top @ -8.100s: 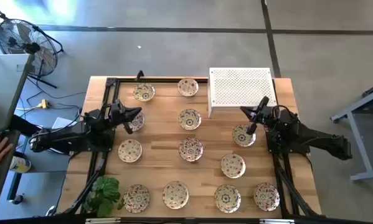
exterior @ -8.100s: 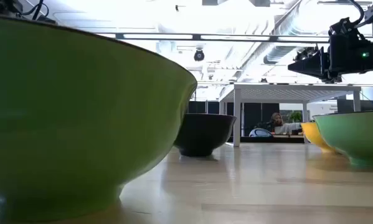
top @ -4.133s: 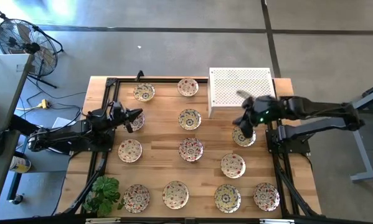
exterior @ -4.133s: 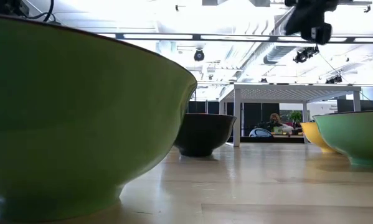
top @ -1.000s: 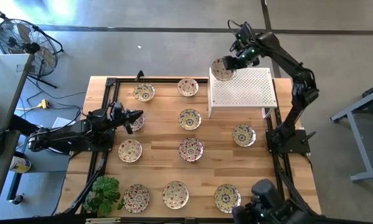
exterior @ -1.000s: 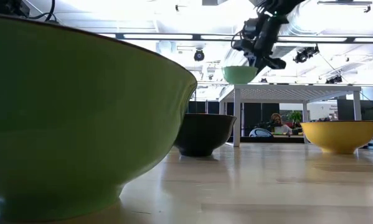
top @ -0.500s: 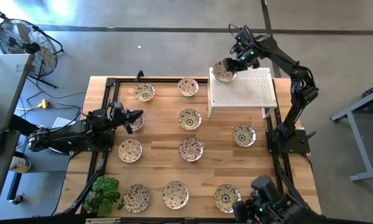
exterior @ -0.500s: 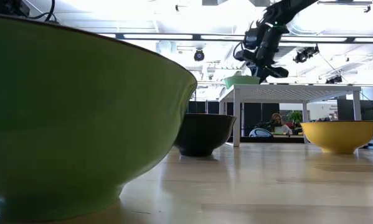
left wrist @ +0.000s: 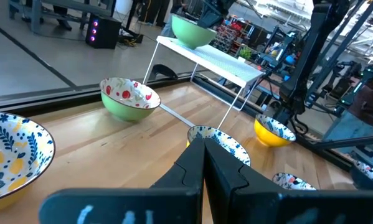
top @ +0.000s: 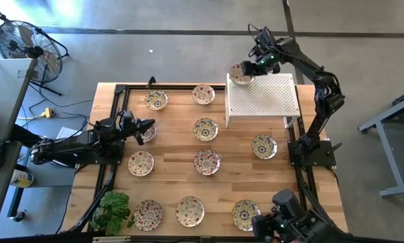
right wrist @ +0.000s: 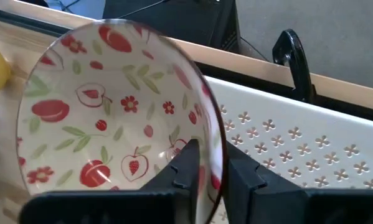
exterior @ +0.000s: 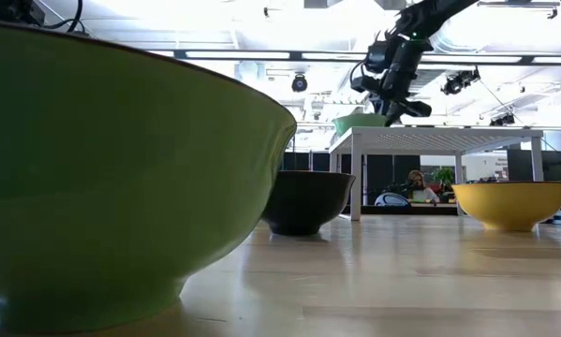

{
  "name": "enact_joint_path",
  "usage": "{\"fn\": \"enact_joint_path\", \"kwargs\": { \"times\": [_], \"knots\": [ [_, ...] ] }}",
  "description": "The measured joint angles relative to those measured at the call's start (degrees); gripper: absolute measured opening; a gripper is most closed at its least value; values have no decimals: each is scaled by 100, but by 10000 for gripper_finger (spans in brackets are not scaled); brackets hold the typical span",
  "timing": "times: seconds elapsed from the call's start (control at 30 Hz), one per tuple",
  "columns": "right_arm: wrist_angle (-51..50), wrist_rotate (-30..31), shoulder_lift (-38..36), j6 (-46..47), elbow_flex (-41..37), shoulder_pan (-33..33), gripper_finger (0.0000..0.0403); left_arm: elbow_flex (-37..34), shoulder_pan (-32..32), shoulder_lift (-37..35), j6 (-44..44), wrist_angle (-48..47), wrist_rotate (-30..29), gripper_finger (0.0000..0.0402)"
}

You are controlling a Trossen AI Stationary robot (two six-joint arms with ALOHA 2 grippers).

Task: Pick & Place Mini bowls
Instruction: Put the green patterned bowl on the shelf, then put the yellow patterned bowl on the shelf

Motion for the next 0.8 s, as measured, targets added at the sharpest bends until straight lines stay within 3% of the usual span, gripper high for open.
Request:
{"fn": "enact_joint_path", "kwargs": {
  "times": [0.3, 0.63, 0.8],
  "knots": [
    [4, -112, -192, 18, -2, -82, 90, 0, 0, 0, -11, 0, 31, 0],
    [-16, -87, -877, -742, -17, -123, 83, 0, 0, 0, -67, 23, 45, 0],
    [712, 231, -1807, -1158, -889, 348, 62, -4, 0, 0, -188, 78, 42, 0]
  ]
}}
